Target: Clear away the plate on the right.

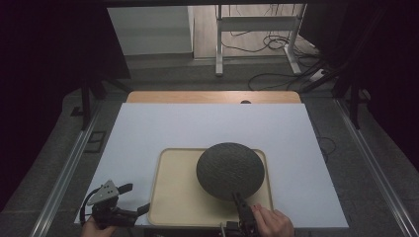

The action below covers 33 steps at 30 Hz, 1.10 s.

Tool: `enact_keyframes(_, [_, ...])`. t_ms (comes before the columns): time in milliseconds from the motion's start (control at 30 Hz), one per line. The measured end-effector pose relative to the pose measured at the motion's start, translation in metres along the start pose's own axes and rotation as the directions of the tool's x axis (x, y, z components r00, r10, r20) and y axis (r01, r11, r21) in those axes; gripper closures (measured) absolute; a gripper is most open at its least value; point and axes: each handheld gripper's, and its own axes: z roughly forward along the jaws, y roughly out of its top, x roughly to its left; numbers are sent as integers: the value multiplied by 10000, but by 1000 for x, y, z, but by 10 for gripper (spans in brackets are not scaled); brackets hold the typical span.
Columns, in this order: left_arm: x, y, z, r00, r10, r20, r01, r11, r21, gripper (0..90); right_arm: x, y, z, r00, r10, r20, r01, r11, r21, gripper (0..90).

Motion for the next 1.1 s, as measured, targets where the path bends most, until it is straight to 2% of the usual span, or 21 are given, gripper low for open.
enact_keyframes(167, [0, 0, 0, 10000, 27, 9, -27, 10000, 13, 10, 6, 12, 4, 9994, -210, -269, 200, 9991, -375, 799])
enact_keyframes(467, [0, 0, 0, 10000, 37, 4, -37, 10000, 8, 10, 13, 23, 15, 9965, -419, -717, 371, 9970, -676, 793])
enact_keyframes(700, [-1, 0, 0, 10000, 64, 7, -64, 10000, 36, 10, 15, 27, 20, 9965, -385, -743, 341, 9977, -593, 802])
enact_keyframes(800, [-1, 0, 0, 10000, 62, 5, -62, 10000, 21, 11, 17, 29, 22, 9943, -483, -954, 426, 9973, -602, 818])
enact_keyframes(867, [-1, 0, 0, 10000, 72, 4, -72, 10000, 33, 10, 18, 29, 22, 9920, -348, -1212, 291, 9984, -480, 831])
enact_keyframes(1000, [-1, 0, 1, 9999, 112, 7, -112, 9999, 80, 11, 20, 32, 21, 9867, -517, -1544, 465, 9982, -367, 842])
enact_keyframes(1100, [-1, 0, 1, 9999, 116, 11, -116, 9999, 79, 11, 22, 33, 22, 9860, -429, -1613, 342, 9978, -561, 839])
